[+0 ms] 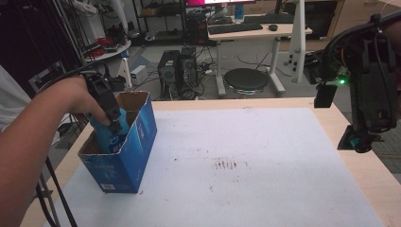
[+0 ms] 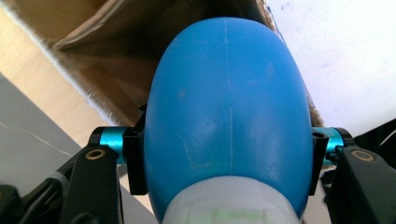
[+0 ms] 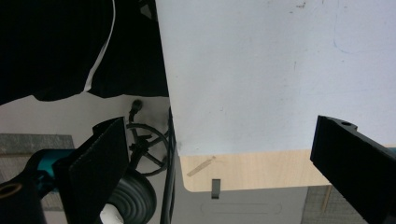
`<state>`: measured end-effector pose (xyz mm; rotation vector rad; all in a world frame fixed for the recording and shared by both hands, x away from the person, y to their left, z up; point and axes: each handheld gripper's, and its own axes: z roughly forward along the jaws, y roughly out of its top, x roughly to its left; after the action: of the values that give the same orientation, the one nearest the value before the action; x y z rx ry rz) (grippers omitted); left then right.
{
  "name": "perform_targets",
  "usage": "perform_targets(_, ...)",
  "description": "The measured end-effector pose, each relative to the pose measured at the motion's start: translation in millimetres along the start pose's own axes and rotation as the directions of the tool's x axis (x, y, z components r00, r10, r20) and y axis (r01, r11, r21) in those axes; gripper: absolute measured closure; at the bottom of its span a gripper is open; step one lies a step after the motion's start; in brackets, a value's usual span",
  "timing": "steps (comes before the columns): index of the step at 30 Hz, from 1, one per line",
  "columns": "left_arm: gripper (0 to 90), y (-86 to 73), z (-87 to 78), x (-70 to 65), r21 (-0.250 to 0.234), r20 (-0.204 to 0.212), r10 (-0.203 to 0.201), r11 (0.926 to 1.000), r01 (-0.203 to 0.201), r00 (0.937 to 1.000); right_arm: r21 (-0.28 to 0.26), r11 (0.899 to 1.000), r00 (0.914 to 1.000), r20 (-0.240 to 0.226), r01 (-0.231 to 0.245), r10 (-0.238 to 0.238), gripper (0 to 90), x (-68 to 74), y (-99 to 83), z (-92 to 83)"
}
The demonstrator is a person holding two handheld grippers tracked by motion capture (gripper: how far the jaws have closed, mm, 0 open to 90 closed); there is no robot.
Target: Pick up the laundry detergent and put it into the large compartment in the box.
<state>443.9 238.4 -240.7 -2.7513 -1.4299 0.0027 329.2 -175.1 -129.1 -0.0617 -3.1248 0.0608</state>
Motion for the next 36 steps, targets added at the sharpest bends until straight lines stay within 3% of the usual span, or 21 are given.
perform_targets(2, 38.3, 0.2, 4.4, -0.9, 0.006, -0.012, 0.047, 0.9989, -0.047, 0.9988, -0.002, 1.0, 1.0, 0.0, 0.009, -0.009, 3.7, -0.4, 0.3, 0.4)
perform_targets(3, 38.3, 0.2, 4.4, -0.9, 0.006, -0.012, 0.047, 0.9989, -0.047, 0.9988, -0.002, 1.0, 1.0, 0.0, 0.009, -0.009, 3.7, -0.4, 0.3, 0.4)
perform_targets(4, 38.3, 0.1, 8.0, -1.5, 0.011, -0.02, 0.083, 0.9965, -0.083, 0.9963, -0.001, 1.0, 1.0, 0.0, 0.007, -0.007, 3.7, -0.3, 0.3, 0.5)
perform_targets(5, 38.3, 0.1, 8.0, -1.5, 0.011, -0.02, 0.083, 0.9965, -0.083, 0.9963, -0.001, 1.0, 1.0, 0.0, 0.007, -0.007, 3.7, -0.3, 0.3, 0.5)
perform_targets(6, 38.3, -0.3, 12.7, -1.9, 0.018, -0.032, 0.134, 0.9909, -0.134, 0.9905, 0.0, 1.0, 1.0, -0.001, 0.002, -0.002, 3.8, -0.2, 0.3, 0.6)
perform_targets(8, 38.3, -0.8, 16.9, -2.9, 0.02, -0.045, 0.179, 0.9839, -0.178, 0.9829, -0.001, 1.0, 1.0, -0.004, 0.001, -0.001, 3.7, -0.7, -0.4, 1.1)
perform_targets(10, 38.3, -1.0, 18.9, -2.8, 0.024, -0.049, 0.196, 0.9806, -0.195, 0.9795, -0.003, 1.0, 1.0, -0.001, 0.001, -0.001, 3.7, -1.1, -0.5, 1.6)
perform_targets(11, 38.3, -0.9, 23.0, -2.8, 0.028, -0.049, 0.225, 0.9742, -0.224, 0.973, 0.0, 1.0, 1.0, -0.001, 0.0, 0.0, 3.8, -1.3, -0.7, 2.1)
perform_targets(12, 38.3, -0.9, 23.0, -2.8, 0.028, -0.049, 0.225, 0.9742, -0.224, 0.973, 0.0, 1.0, 1.0, -0.001, 0.0, 0.0, 3.8, -1.3, -0.7, 2.1)
perform_targets(13, 38.3, -1.3, 27.7, -3.2, 0.023, -0.043, 0.256, 0.9665, -0.256, 0.9656, 0.008, 1.0, 1.0, 0.001, -0.006, 0.006, 3.7, -2.9, -0.3, 3.4)
perform_targets(16, 38.2, -1.9, 31.6, -3.7, 0.018, -0.046, 0.283, 0.959, -0.283, 0.9579, 0.009, 1.0, 0.9999, 0.001, -0.011, 0.011, 3.7, -2.4, 0.8, 3.0)
perform_targets(18, 38.2, -2.7, 35.0, -4.6, 0.018, -0.048, 0.324, 0.9462, -0.323, 0.945, 0.008, 1.0, 1.0, 0.001, -0.008, 0.008, 3.8, -2.3, 2.4, 3.2)
perform_targets(19, 38.2, -2.7, 35.0, -4.6, 0.018, -0.048, 0.324, 0.9462, -0.323, 0.945, 0.008, 1.0, 1.0, 0.001, -0.008, 0.008, 3.8, -2.3, 2.4, 3.2)
perform_targets(20, 38.2, -3.4, 38.2, -4.4, 0.026, -0.046, 0.351, 0.9364, -0.35, 0.9354, 0.01, 1.0, 1.0, 0.002, -0.007, 0.007, 3.8, -2.2, 3.1, 3.7)
perform_targets(24, 38.2, -4.7, 45.6, -3.8, 0.024, -0.046, 0.391, 0.9205, -0.39, 0.9193, 0.015, 1.0, 1.0, -0.004, 0.004, -0.004, 3.8, 0.2, 6.1, 5.2)
perform_targets(25, 38.2, -4.7, 45.6, -3.8, 0.024, -0.046, 0.391, 0.9205, -0.39, 0.9193, 0.015, 1.0, 1.0, -0.004, 0.004, -0.004, 3.8, 0.2, 6.1, 5.2)
perform_targets(26, 38.2, -4.8, 47.3, -3.9, 0.024, -0.049, 0.401, 0.9161, -0.4, 0.9147, 0.015, 1.0, 1.0, -0.003, -0.002, 0.002, 3.8, 0.6, 5.9, 4.6)
perform_targets(29, 38.2, -4.2, 48.1, -2.8, 0.008, -0.045, 0.403, 0.9151, -0.403, 0.9141, 0.012, 1.0, 1.0, 0.001, -0.006, 0.006, 3.8, 0.7, 5.4, 3.6)
perform_targets(36, 38.0, -3.4, 48.6, -1.6, 0.007, -0.042, 0.396, 0.918, -0.396, 0.9172, 0.009, 1.0, 1.0, 0.001, -0.008, 0.008, 3.7, 1.7, 4.1, 2.6)
